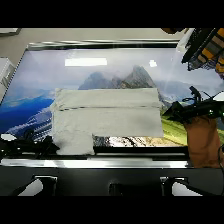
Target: Fold the clothes and pants, and hang the long-sleeved shirts on hangers.
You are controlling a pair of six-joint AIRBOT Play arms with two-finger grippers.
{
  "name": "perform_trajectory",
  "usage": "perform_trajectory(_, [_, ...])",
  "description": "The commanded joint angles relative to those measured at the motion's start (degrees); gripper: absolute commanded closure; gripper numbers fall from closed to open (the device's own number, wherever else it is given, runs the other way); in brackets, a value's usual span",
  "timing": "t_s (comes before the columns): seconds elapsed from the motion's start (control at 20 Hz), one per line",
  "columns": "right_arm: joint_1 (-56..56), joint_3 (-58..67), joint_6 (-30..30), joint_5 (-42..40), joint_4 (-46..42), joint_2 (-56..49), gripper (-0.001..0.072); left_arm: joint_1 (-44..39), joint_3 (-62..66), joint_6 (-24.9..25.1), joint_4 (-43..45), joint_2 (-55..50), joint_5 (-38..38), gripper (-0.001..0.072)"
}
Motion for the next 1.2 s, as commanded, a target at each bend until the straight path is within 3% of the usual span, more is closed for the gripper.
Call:
perform_trajectory(0.0, [-1.38,-0.07,-1.33,1.31,-1.42,0.04,0.0331,-0.04,-0.26,0.44,-0.42,0.04,-0.59,0.0683])
perform_trajectory(0.3, [-6.01,-8.66,-3.13,-0.81,-4.48,-1.27,0.0296,-0.07,-0.26,0.46,-0.42,0.07,-0.87,0.0683])
perform_trajectory(0.55, [-5.97,-18.12,-5.81,-8.13,-1.62,-1.99,0.0297,-0.07,-0.24,0.42,-0.44,0.07,-0.85,0.0683])
perform_trajectory(0.85, [-5.97,-20.87,-8.44,-12.26,4.37,-3.67,0.0303,-0.07,-0.24,0.37,-0.46,0.07,-0.85,0.0683])
perform_trajectory(0.95, [-5.97,-21.03,-9.07,-12.33,5.38,-5.16,0.0341,-0.04,-0.22,0.37,-0.46,0.07,-0.85,0.0683])
perform_trajectory(1.05, [-5.97,-21.03,-9.55,-12.61,5.64,-5.73,0.0451,0.00,0.04,0.37,-0.44,0.07,-1.03,0.0682])
perform_trajectory(1.15, [-5.97,-21.03,-11.43,-12.26,7.28,-5.73,0.0678,0.02,1.44,0.20,-0.44,0.07,-1.84,0.0683])
